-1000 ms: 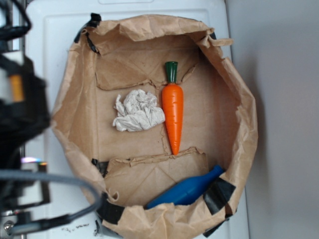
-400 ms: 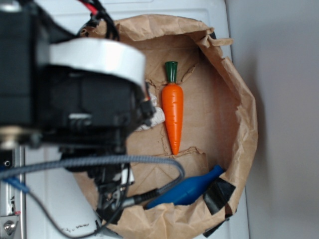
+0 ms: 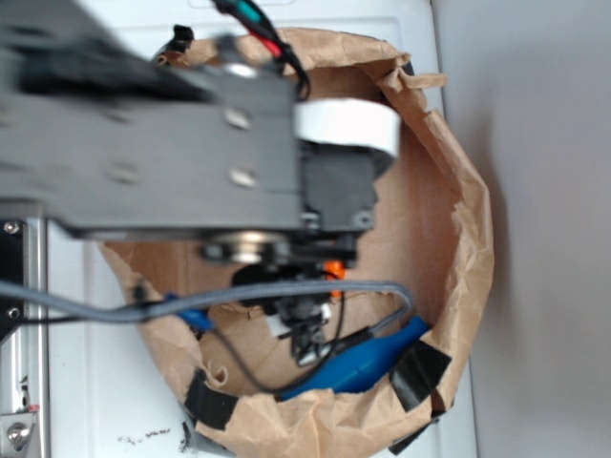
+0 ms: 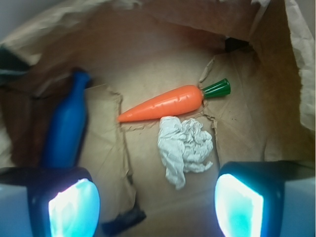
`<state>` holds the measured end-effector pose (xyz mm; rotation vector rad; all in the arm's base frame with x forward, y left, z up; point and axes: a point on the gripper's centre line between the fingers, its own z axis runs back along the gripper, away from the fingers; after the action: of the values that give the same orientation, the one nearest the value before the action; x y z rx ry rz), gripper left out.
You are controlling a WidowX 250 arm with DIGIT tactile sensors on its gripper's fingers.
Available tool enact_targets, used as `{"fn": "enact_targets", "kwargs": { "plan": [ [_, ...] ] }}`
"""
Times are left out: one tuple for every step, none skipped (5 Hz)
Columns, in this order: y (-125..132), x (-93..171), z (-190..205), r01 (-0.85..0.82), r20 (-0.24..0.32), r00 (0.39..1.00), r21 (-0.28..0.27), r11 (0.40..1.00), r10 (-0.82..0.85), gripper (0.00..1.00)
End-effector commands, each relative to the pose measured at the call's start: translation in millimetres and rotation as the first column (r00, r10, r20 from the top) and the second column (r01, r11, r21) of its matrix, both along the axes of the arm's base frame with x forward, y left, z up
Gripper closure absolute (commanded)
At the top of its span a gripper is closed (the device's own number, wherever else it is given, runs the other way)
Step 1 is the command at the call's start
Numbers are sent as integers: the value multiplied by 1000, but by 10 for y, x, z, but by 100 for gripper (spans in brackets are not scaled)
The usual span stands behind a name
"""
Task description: Grab the blue bottle.
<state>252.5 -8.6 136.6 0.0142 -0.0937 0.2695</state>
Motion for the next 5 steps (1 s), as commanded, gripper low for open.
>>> {"fn": "enact_targets", "kwargs": {
  "plan": [
    [-337, -467, -195, -14, 19, 1000, -26, 1000, 14, 0],
    [-476, -476, -182, -37, 20, 999, -70, 997, 38, 0],
    [-476, -476, -182, -37, 20, 999, -70, 997, 38, 0],
    [-476, -476, -182, -37, 20, 999, -70, 997, 38, 0],
    [-476, -476, -182, -37, 20, 999, -70, 997, 38, 0]
  ]
}}
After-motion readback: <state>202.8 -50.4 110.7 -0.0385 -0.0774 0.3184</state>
